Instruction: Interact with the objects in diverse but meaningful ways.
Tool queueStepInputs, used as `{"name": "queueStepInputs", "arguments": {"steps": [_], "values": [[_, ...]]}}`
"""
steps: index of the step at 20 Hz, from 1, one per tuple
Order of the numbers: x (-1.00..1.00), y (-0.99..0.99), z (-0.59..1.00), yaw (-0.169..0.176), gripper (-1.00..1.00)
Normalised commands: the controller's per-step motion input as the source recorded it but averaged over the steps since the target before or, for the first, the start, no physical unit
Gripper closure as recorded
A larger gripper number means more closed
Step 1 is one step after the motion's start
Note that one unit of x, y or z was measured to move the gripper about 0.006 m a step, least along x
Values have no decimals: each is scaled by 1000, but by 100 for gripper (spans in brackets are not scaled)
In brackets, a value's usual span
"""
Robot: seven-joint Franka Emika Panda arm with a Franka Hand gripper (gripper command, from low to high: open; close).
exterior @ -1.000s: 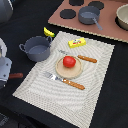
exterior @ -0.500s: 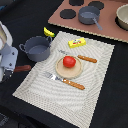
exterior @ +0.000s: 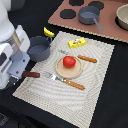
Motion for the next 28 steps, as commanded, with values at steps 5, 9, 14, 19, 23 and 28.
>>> {"name": "queueStepInputs", "arguments": {"steps": [5,9,14,19,23,28], "values": [[1000,-6,158,-41,100],[1000,-13,139,-33,100],[998,-126,37,-32,100],[871,-278,-27,-66,100],[576,-136,-56,-41,100],[574,-3,58,0,100]]}}
